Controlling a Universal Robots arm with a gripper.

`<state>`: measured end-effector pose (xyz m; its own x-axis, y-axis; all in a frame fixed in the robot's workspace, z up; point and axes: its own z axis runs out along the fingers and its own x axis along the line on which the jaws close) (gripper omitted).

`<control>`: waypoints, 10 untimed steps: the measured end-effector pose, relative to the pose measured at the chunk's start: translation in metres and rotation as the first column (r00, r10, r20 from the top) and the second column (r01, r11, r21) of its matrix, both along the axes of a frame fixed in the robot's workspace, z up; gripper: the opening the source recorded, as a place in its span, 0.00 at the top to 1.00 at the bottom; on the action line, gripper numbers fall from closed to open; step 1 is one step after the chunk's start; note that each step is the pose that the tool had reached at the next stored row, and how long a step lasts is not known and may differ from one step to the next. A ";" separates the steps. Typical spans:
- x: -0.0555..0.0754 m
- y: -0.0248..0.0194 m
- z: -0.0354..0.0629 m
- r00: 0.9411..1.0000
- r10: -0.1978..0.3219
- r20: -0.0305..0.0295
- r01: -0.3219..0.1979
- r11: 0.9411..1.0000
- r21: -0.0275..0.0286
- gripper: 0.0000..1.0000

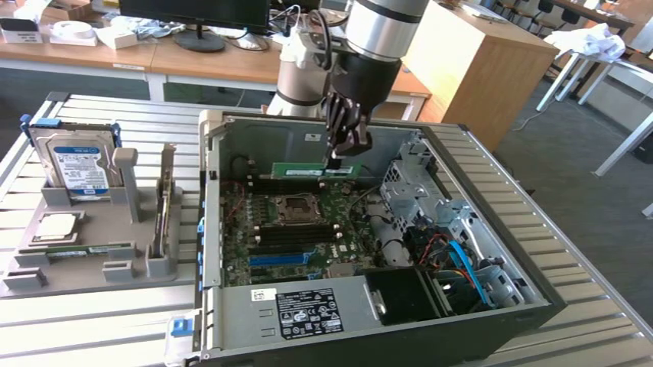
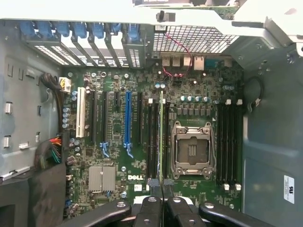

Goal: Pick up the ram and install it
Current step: 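Pick up the ram and move it above insertion slot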

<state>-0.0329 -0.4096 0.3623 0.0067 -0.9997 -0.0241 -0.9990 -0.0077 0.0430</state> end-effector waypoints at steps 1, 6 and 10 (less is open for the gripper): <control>0.000 0.0000 -0.0013 1.000 0.000 0.000 0.000 1.000 0.000 0.89; 0.000 -0.0001 -0.0076 1.000 0.000 0.000 0.000 1.000 0.000 0.89; 0.000 -0.0001 -0.0092 1.000 0.000 0.000 0.000 1.000 0.000 0.89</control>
<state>-0.0328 -0.4098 0.3531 0.0067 -0.9997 -0.0239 -0.9990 -0.0077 0.0431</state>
